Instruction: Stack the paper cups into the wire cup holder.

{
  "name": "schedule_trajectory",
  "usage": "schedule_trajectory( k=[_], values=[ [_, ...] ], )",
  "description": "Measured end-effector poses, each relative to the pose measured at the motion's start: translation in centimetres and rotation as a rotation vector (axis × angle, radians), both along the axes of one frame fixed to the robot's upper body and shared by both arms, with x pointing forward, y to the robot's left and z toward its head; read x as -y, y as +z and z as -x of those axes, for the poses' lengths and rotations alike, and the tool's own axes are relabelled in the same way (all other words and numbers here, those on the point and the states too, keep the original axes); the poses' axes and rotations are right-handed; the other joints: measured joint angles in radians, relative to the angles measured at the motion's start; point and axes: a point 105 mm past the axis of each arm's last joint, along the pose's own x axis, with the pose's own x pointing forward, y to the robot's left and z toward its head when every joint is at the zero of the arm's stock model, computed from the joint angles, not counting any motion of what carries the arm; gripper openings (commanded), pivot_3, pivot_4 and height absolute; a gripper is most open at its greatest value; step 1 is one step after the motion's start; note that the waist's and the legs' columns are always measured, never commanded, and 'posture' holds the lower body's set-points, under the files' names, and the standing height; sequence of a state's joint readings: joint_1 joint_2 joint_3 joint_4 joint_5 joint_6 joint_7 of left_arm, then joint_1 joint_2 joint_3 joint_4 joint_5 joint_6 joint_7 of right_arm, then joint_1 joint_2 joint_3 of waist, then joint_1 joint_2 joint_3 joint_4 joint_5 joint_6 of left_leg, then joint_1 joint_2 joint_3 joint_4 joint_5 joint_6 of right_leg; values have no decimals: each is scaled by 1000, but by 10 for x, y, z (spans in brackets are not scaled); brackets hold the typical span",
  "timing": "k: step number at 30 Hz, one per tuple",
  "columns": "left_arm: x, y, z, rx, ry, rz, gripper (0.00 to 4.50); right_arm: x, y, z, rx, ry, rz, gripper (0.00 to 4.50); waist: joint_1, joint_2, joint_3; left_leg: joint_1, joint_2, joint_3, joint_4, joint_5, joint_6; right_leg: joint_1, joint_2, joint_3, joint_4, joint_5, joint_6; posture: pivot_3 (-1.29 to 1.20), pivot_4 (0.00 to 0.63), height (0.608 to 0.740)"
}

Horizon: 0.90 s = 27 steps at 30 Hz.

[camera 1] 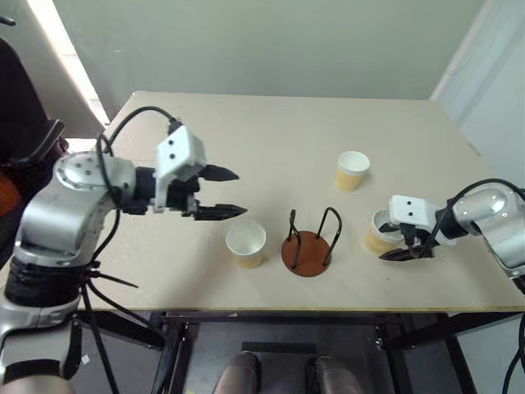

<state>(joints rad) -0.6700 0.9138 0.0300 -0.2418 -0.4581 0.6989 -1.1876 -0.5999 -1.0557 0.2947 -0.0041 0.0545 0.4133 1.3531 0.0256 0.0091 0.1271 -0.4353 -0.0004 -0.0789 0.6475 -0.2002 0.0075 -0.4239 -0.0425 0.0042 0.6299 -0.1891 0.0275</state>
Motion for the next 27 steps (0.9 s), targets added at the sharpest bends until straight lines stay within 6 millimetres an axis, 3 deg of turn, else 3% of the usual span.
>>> schedule_trajectory(
  k=[6,10,12,17,19,23,27],
  values=[
    [3,1,5,-4,-14,18,3655,-3,5,-3,29,27,12,19,-1,0,0,0,0,0,0,0,-1,0,0,0,0,1,-2,0,150,740],
    [-7,5,6,7,19,9,3655,-4,19,4,15,71,4,19,-3,0,0,0,0,0,-1,-1,-2,-1,0,0,0,0,-3,0,150,740],
    [-12,5,5,7,38,7,3655,-14,46,7,43,115,-72,19,-6,1,1,0,0,1,-1,-1,-2,-2,0,0,0,0,-3,0,150,740],
    [-14,1,3,-1,50,10,3655,-62,148,13,230,305,-344,19,-15,1,1,0,0,0,-3,0,-4,-4,2,1,0,-2,-7,0,150,740],
    [-13,0,3,2,46,12,3655,-78,165,19,277,392,-372,19,-16,-2,-1,0,1,-3,-3,0,-4,-4,3,-1,1,-4,-10,0,150,740],
    [-11,-1,3,2,43,12,3655,-105,140,22,180,507,-365,19,-14,-1,-1,-1,1,-4,-2,0,-5,-5,2,-2,5,-5,-12,0,150,740],
    [-11,-6,3,-9,46,9,3655,-105,122,16,132,516,-322,19,-11,-1,-1,-2,1,-4,-2,-1,-6,-6,2,-2,6,-6,-13,0,150,740]
  ],
)
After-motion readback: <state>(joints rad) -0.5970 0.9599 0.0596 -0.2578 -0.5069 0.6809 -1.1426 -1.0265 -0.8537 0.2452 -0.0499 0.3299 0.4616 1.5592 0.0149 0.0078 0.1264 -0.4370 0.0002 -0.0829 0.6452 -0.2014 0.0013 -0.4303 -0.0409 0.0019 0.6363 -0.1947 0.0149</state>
